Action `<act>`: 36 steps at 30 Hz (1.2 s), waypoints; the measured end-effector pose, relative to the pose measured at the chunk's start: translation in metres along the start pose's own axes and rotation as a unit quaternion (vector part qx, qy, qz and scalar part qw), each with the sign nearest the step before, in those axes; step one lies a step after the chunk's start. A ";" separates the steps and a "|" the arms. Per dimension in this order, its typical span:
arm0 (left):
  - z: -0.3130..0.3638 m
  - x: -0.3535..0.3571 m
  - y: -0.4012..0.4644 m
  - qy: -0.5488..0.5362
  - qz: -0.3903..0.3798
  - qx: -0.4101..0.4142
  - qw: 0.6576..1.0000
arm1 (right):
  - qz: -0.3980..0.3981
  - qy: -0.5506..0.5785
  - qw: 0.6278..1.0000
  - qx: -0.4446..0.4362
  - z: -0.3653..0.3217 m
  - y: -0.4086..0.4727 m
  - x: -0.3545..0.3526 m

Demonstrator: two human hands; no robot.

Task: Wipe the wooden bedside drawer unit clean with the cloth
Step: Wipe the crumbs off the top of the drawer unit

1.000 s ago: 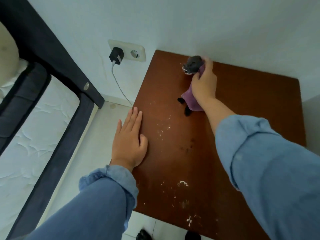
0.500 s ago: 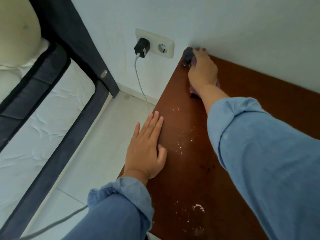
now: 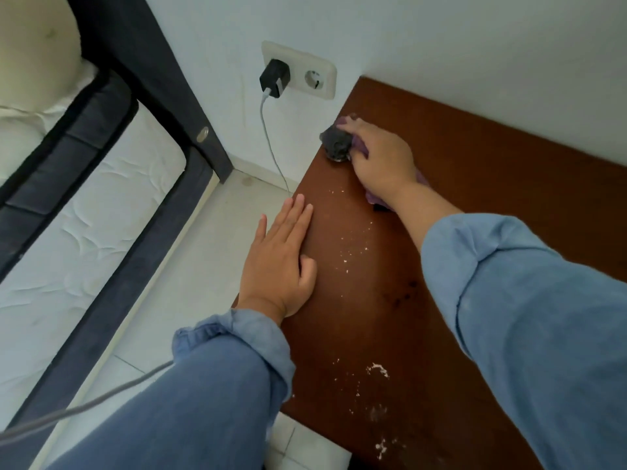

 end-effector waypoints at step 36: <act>-0.040 -0.021 -0.158 -0.089 -0.106 0.026 0.990 | 0.113 0.012 0.977 0.182 -0.071 -0.244 0.031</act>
Point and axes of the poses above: each hand's wrist, its own y-axis towards the middle knuckle, its own x-axis out of the palm, z = x × y, the point moved 8 cm from there along y, towards the middle knuckle, and after that the axes turned 7 degrees about x, right-handed, at the moved point
